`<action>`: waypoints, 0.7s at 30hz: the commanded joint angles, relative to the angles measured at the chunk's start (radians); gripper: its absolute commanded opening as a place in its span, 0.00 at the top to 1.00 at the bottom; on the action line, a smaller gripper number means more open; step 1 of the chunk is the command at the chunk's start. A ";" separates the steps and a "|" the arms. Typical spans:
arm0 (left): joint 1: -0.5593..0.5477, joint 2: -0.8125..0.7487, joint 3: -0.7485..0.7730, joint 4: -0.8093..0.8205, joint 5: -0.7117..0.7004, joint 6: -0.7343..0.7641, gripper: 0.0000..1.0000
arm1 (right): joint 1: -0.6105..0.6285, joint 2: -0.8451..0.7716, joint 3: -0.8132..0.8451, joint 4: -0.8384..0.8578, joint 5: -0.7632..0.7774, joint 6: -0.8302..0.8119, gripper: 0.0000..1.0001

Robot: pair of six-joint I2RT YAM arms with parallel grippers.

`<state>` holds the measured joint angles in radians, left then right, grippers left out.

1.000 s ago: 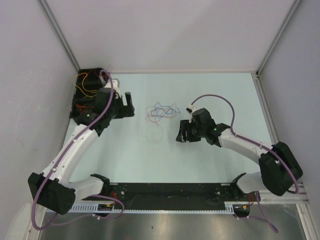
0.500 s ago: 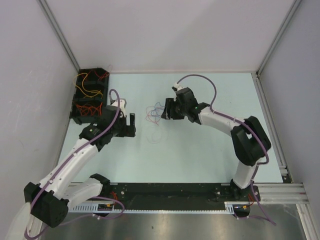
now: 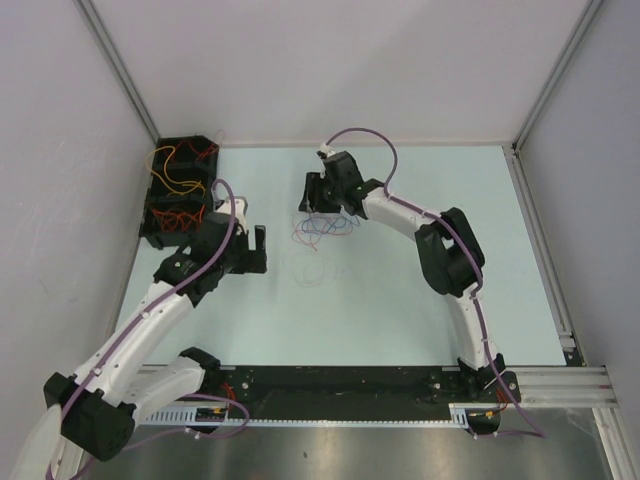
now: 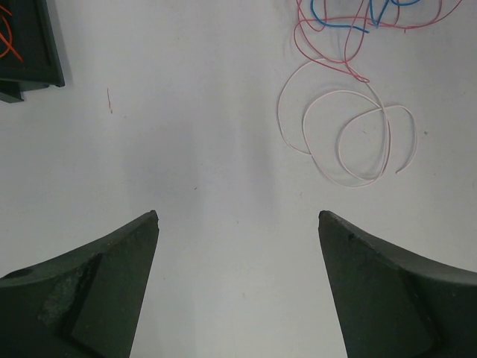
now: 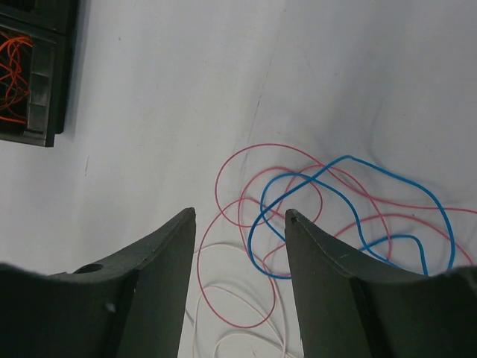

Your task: Untangle the cables

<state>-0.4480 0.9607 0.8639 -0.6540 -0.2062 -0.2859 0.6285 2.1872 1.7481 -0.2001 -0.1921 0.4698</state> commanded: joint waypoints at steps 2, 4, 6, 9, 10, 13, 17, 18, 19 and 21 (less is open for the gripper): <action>-0.006 -0.030 0.023 0.007 -0.009 0.013 0.07 | 0.020 0.051 0.085 -0.045 0.016 -0.008 0.48; -0.006 -0.034 0.023 0.007 -0.010 0.013 0.07 | 0.020 0.052 0.087 -0.044 0.020 -0.005 0.56; -0.006 -0.033 0.021 0.007 -0.009 0.013 0.07 | 0.022 0.057 0.087 -0.045 0.022 0.000 0.63; -0.006 -0.030 0.021 0.007 -0.010 0.013 0.07 | 0.022 0.060 0.087 -0.042 0.010 0.003 0.79; -0.006 -0.030 0.021 0.007 -0.012 0.011 0.07 | 0.020 0.062 0.088 -0.042 0.002 0.000 0.91; -0.006 -0.028 0.020 0.005 -0.015 0.011 0.07 | 0.016 0.059 0.143 -0.099 -0.017 -0.013 1.00; -0.006 -0.023 0.020 0.007 -0.015 0.013 0.08 | 0.007 -0.071 0.247 -0.195 -0.018 -0.054 1.00; -0.006 -0.023 0.020 0.007 -0.016 0.013 0.08 | 0.004 -0.101 0.266 -0.223 -0.027 -0.056 1.00; -0.006 -0.019 0.020 0.007 -0.018 0.011 0.08 | 0.004 -0.130 0.281 -0.266 -0.038 -0.057 1.00; -0.006 -0.017 0.021 0.005 -0.021 0.011 0.08 | 0.002 -0.240 0.309 -0.303 -0.061 -0.062 1.00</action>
<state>-0.4480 0.9482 0.8639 -0.6540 -0.2073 -0.2863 0.6388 2.2013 1.9381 -0.4091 -0.2054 0.4393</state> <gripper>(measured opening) 0.920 0.012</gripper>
